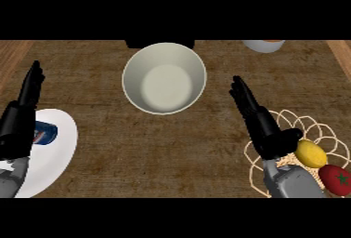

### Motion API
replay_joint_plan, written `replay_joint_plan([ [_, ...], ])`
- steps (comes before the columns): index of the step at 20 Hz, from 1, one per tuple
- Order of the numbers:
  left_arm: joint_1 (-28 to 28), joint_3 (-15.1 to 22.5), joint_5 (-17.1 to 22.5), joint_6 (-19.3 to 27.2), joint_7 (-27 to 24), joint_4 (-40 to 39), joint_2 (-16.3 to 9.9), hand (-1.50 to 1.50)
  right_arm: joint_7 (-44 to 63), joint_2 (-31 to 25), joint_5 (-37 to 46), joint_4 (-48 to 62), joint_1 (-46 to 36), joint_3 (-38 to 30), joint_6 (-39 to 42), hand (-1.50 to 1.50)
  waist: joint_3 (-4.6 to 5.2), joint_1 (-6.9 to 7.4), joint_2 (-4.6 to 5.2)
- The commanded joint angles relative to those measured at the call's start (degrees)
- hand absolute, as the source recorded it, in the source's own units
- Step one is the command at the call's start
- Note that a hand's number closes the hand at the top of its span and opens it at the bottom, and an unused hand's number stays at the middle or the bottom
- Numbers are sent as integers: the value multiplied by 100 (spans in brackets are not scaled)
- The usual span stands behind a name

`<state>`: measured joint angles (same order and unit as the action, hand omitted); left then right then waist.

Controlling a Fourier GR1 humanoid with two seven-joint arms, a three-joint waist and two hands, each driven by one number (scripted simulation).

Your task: Pick the lemon from the placemat and place it in the bowl

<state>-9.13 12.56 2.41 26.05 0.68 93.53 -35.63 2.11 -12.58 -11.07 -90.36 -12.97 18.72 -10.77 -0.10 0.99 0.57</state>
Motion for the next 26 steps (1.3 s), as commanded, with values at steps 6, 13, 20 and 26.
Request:
replay_joint_plan([
  [6,96,512,885,-321,253,30,1263,0,-540,-2061,-124,-74,646,684,2993,150,16,-237,-18],
  [13,368,620,1118,-449,172,-112,1600,0,-3406,-1909,-719,113,1870,-1324,2064,-150,-12,-385,-70],
  [20,-63,393,1083,-774,111,-532,1722,0,-4175,-2762,-770,-17,2405,-2563,2614,-150,12,-186,-66],
  [26,-194,387,940,-822,33,-874,1950,0,-2757,-3564,-839,-252,2282,-3123,2769,-150,15,-148,-56],
])
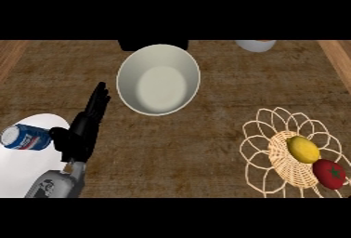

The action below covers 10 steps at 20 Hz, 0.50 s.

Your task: Pick the lemon from the placemat and place it in the bowl

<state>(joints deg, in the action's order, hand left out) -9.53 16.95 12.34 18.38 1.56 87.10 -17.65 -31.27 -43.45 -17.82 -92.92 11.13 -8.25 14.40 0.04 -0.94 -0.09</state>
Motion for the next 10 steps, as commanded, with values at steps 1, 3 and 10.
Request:
replay_joint_plan([
  [1,-120,-113,-79,-49,211,134,-70,0,1048,-571,-230,-336,-79,-389,225,-150,2,61,-2],
  [3,-115,129,-272,125,361,240,202,0,1430,-670,-307,-181,-309,-418,398,-150,-2,90,4],
  [10,-107,-177,-198,-219,143,41,93,0,2444,-668,419,-327,-436,368,530,-150,-2,113,12],
])
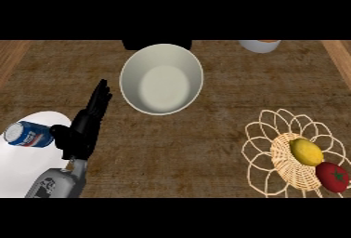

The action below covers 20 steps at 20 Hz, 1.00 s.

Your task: Pick the lemon from the placemat and place it in the bowl

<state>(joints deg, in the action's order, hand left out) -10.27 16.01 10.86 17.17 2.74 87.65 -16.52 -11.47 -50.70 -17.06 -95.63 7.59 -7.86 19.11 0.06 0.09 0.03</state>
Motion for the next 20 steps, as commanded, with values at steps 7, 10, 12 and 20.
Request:
replay_joint_plan([
  [7,51,-108,-190,-92,299,113,231,0,338,201,1134,920,-559,515,655,-150,-8,24,3],
  [10,255,-279,-311,-275,279,372,194,0,262,596,1295,773,-388,322,797,-150,-6,-13,-7],
  [12,145,-385,-153,-455,-78,-195,362,0,-350,649,1628,1381,-498,441,923,-150,-7,-10,3],
  [20,99,-684,-403,-605,-91,-232,447,0,-438,987,1230,1347,-427,-218,1567,-150,-5,-26,-4],
])
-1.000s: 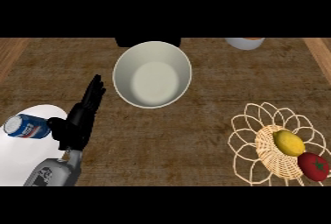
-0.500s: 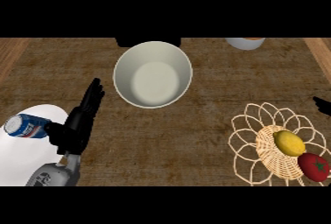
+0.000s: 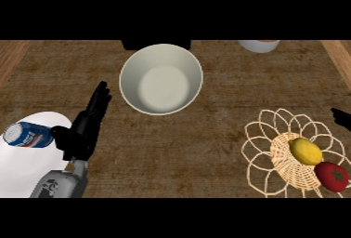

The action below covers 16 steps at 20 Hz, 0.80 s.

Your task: Pick the lemon from the placemat and place it in the bowl

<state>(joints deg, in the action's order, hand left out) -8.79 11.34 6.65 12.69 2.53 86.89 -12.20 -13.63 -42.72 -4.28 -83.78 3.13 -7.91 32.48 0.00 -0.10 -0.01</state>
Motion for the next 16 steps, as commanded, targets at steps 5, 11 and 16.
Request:
replay_joint_plan([
  [5,266,27,-310,-45,356,489,206,0,9,449,26,455,-331,-295,514,-150,-1,29,-3],
  [11,419,-178,-358,-328,120,603,265,0,352,791,7,163,-86,-519,764,-150,0,15,-5],
  [16,-75,-505,-433,-396,256,111,410,0,203,1252,477,268,-42,-451,660,-150,0,-2,0],
])
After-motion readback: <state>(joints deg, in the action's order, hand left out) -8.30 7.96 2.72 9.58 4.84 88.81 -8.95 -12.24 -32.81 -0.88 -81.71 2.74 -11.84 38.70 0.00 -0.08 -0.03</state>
